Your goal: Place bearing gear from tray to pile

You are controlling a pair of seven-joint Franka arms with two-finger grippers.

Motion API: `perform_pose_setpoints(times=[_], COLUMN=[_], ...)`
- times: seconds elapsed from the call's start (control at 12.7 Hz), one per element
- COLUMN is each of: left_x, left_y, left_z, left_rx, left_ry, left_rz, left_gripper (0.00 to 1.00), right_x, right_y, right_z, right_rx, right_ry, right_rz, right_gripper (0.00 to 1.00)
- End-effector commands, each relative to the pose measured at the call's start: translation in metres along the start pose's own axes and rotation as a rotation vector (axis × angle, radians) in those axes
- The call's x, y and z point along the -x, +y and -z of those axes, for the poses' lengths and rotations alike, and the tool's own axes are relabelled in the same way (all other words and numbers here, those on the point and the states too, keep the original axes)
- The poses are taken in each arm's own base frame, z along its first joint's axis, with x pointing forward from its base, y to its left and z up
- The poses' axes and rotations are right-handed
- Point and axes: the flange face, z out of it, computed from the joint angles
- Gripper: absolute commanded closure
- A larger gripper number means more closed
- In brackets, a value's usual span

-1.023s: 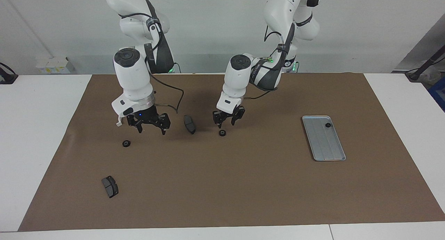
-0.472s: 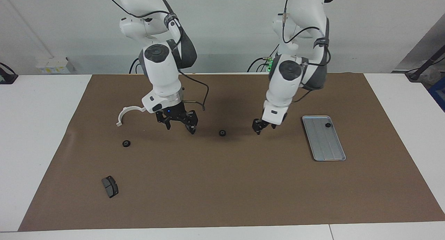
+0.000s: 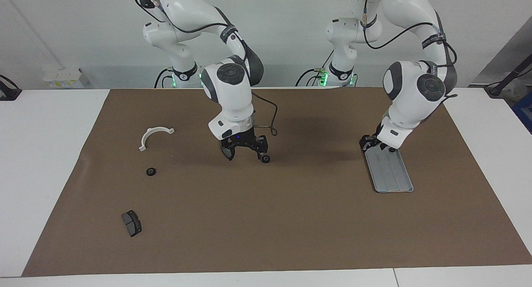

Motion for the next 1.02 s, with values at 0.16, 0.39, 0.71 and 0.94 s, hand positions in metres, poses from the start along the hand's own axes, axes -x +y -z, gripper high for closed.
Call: perform_pose_setpoints(times=[0.16,0.39,0.71,0.94], left_x=[0.017,0.026,0.033,0.039], left_y=[-0.062,-0.075,-0.091,-0.097], left_z=[-0.036,-0.07,-0.077,-0.084], left_rx=[0.006,-0.02,-0.024,-0.022], left_ry=[0.047,0.048,0.033,0.024], left_rz=[-0.046,-0.042,-0.017,0.007], left_gripper=[0.34,0.4,0.42,0.42], right_x=[0.012,0.034,0.052,0.066], right_y=[-0.054,-0.065,-0.051,-0.044], right_z=[-0.048,-0.071,-0.1,-0.108], right_rx=[0.029,0.058,0.074,0.098], right_ry=[0.004,-0.017,-0.037,-0.055], right_rz=[0.011,0.025,0.009,-0.018], right_gripper=[0.0,0.0,0.0,0.12])
